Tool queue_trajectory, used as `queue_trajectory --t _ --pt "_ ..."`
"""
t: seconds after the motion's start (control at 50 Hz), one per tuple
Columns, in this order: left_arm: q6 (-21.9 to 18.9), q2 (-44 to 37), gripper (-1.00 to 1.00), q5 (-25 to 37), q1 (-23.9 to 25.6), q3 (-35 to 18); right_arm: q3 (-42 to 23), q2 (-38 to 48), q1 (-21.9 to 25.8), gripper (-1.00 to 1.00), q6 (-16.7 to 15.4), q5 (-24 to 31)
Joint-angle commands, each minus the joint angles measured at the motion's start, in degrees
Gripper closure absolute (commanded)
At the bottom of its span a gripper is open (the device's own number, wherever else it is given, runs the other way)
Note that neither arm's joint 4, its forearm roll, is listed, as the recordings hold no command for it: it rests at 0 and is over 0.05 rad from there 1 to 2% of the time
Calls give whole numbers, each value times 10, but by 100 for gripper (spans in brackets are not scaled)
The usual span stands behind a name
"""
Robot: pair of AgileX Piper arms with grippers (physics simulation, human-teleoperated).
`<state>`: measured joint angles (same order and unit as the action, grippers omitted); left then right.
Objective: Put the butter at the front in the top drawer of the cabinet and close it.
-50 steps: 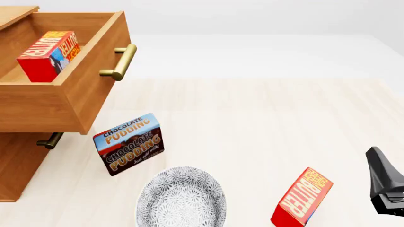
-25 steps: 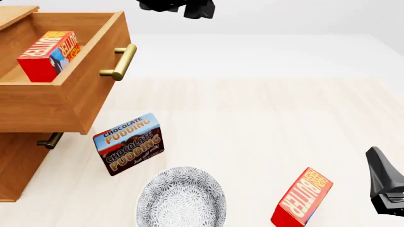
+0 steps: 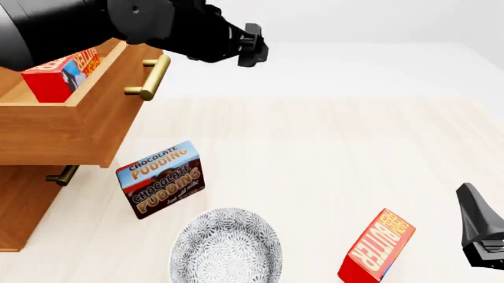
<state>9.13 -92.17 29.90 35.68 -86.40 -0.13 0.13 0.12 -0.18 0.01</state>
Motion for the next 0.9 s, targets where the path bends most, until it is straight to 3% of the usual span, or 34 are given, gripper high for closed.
queue_trajectory --t 0.02,0.26,0.9 --pt "21 1 -100 -66 -4 71 0 0 0 -100 0 0" --pt "31 -16 -100 -110 -20 100 0 0 0 -100 0 0" --pt "44 21 -100 -149 -60 192 0 0 0 -100 0 0"
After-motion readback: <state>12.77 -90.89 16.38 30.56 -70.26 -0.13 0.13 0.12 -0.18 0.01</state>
